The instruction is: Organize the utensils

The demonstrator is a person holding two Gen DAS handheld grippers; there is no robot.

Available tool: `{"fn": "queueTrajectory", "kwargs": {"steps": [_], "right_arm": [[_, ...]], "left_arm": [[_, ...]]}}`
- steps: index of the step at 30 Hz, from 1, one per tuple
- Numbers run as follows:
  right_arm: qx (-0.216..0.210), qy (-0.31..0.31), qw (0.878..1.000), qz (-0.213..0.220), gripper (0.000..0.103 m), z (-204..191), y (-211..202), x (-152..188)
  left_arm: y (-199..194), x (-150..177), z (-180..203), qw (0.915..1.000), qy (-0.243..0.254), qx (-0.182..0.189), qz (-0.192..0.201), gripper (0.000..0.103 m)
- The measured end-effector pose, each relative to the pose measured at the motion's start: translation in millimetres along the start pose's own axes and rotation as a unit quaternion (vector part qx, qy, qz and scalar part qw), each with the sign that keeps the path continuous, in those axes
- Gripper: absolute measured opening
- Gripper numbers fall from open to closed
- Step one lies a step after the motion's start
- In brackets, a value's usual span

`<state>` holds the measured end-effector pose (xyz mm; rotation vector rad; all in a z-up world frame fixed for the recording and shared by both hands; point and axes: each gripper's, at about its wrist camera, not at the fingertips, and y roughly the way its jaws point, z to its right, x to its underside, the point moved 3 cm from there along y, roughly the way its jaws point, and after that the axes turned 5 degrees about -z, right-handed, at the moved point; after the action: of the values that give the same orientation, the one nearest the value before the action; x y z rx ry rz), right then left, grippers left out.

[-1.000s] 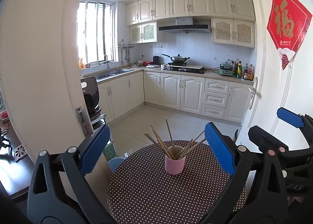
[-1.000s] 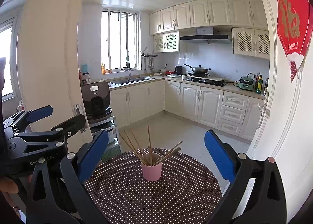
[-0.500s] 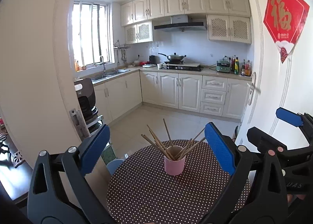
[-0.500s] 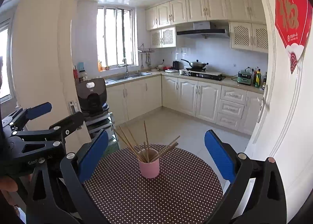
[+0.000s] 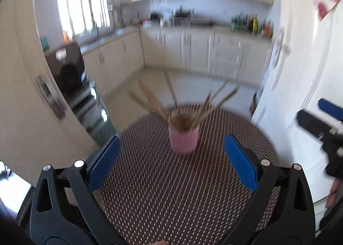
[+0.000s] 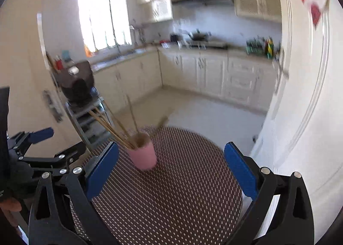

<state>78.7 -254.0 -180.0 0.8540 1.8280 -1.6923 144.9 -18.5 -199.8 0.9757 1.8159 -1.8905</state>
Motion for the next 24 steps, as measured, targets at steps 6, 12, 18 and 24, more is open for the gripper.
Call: {"fn": "queueTrajectory", "kwargs": {"steps": [6, 12, 18, 24], "right_arm": [[0.014, 0.046, 0.991, -0.128, 0.095, 35.5, 95.0, 36.1], [0.044, 0.073, 0.969, -0.230, 0.095, 59.8, 192.3, 79.4], [0.045, 0.013, 0.976, -0.212, 0.095, 54.3, 234.8, 80.4], [0.049, -0.027, 0.986, -0.160, 0.096, 47.0, 251.5, 74.7]], "left_arm": [[108.1, 45.2, -22.4, 0.9864, -0.016, -0.041, -0.158, 0.096], [171.0, 79.4, -52.8, 0.9689, -0.065, -0.062, -0.230, 0.096], [199.5, 84.4, -68.5, 0.9704, -0.097, -0.093, -0.201, 0.096], [228.7, 94.1, -71.9, 0.9659, -0.093, -0.110, -0.215, 0.096]]}}
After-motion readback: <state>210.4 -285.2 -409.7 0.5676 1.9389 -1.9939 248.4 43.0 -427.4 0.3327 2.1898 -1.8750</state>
